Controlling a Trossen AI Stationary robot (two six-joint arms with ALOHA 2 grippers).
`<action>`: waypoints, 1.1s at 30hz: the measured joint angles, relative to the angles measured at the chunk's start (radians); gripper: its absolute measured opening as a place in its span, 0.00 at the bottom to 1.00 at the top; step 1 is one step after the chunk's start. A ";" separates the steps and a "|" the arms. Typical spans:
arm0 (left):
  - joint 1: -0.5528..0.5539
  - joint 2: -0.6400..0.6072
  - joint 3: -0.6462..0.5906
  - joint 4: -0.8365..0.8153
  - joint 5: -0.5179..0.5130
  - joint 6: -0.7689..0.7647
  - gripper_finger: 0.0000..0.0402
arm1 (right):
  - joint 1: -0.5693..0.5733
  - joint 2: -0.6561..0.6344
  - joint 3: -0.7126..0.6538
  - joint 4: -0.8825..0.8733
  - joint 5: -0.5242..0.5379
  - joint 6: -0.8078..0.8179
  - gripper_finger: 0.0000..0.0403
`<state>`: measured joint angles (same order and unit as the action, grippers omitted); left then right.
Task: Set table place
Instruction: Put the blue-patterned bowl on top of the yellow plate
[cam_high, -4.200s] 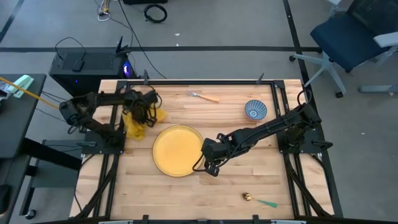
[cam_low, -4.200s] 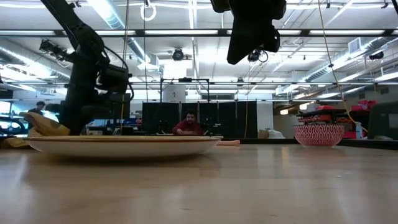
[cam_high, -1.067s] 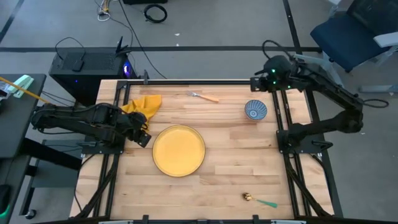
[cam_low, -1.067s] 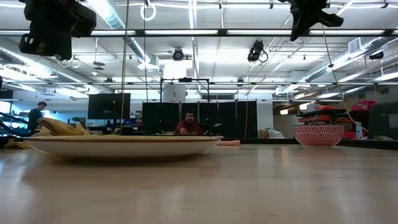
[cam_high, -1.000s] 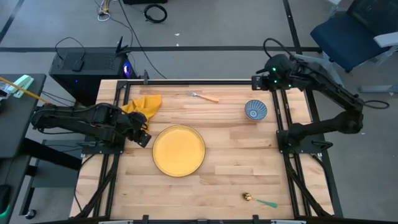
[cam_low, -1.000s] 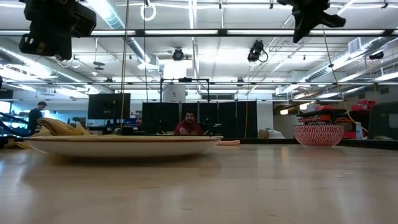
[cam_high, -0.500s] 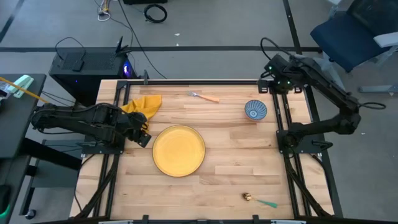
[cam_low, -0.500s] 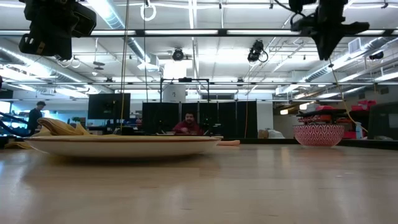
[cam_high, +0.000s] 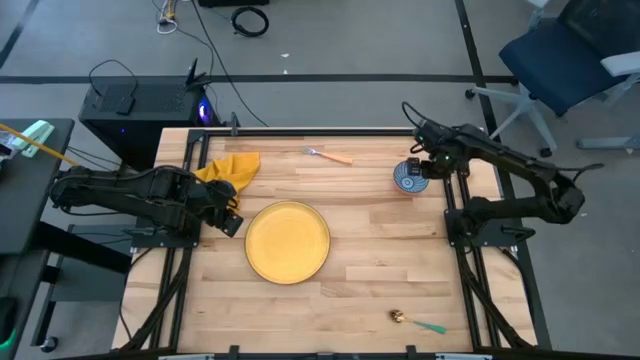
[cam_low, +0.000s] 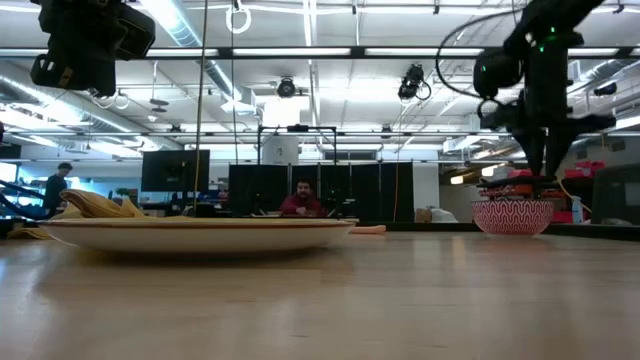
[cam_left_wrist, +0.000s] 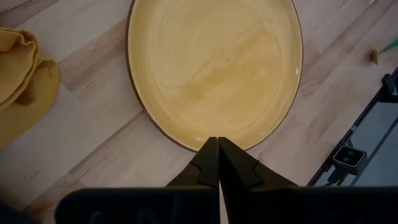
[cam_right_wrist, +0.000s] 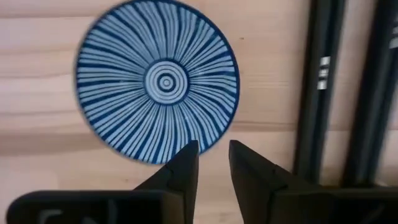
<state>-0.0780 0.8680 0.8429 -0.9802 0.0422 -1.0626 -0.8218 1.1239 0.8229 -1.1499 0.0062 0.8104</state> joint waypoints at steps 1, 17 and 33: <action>0.000 0.000 0.000 0.000 0.000 0.000 0.02 | -0.011 0.000 -0.025 0.032 -0.007 -0.005 0.24; 0.000 0.000 0.000 0.000 0.000 0.000 0.02 | -0.134 0.000 -0.109 0.130 -0.015 -0.115 0.23; 0.000 0.000 0.000 0.000 0.000 0.000 0.02 | -0.130 0.029 -0.109 0.155 -0.016 -0.088 0.23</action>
<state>-0.0780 0.8680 0.8429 -0.9802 0.0422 -1.0626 -0.9519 1.1532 0.7139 -0.9953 -0.0093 0.7223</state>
